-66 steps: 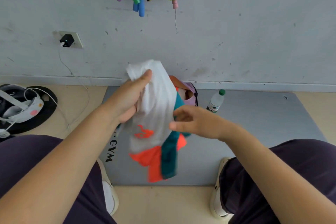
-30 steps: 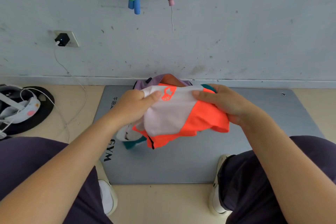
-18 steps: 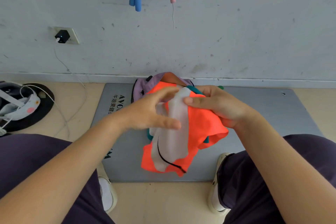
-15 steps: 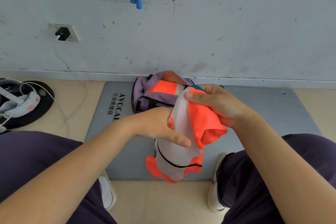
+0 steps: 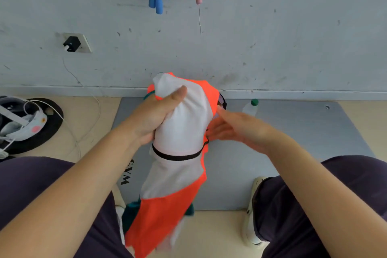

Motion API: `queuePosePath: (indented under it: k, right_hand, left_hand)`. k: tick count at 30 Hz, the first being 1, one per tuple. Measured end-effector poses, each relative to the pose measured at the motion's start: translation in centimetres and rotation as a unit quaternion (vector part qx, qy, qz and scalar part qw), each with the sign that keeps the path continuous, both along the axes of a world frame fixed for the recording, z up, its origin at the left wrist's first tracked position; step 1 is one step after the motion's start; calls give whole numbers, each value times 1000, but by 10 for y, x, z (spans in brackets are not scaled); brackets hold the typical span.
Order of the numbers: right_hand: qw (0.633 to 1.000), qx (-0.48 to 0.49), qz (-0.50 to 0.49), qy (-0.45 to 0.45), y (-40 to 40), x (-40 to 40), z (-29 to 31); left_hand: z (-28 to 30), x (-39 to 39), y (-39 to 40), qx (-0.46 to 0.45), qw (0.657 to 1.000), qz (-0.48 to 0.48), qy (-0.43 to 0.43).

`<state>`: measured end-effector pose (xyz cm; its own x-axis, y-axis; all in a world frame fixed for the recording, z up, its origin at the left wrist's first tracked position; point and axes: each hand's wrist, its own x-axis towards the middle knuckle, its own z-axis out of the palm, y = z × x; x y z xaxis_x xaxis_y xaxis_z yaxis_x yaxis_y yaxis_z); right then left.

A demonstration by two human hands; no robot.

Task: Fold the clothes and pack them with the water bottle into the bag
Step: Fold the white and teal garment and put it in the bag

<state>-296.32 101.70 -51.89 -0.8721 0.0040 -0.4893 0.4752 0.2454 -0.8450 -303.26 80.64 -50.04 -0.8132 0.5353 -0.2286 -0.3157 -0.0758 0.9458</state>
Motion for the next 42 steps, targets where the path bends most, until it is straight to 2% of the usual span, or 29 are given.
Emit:
queuePosePath:
  k: [3,6,9,12,18,21,24,27,30,33,39,42]
  right_hand:
    - [999,-32,38,-22,-10,-1,-14]
    - [996,-90,-11,-22,-8,-5,-19]
    - [982,-187,-24,-7,-2,-6,-16]
    - [973,-229,-17,40,4,-5,-14]
    - [961,-246,-45,118,13,-6,-10]
    - [960,-221,-71,154,17,-6,-5]
    - [946,-244,-104,188,26,-6,5]
    - [939,-249,-122,206,36,-5,14]
    - [945,-249,-122,172,39,-4,17]
    - [954,-267,-67,116,32,-2,13]
    - [941,-322,-41,98,20,-1,8]
    - [954,-294,-31,37,21,-2,8]
  left_hand:
    - [-2,4,0,26,1000,16,-1]
    - [-1,3,-3,39,999,18,-28]
    - [0,-3,-7,70,996,46,-30]
    - [1,-6,-10,66,995,67,-20]
    - [-6,-11,-10,27,998,60,6]
    - [-11,-16,-12,-34,999,40,11]
    - [-17,-19,-14,-82,995,48,-4]
    - [-22,-18,-13,-83,995,50,-10]
    - [-24,-17,-13,-47,998,40,-13]
    - [-21,-13,-10,22,999,19,-23]
    - [-15,-9,-4,63,994,92,0]
    - [-12,-12,-7,70,989,129,8]
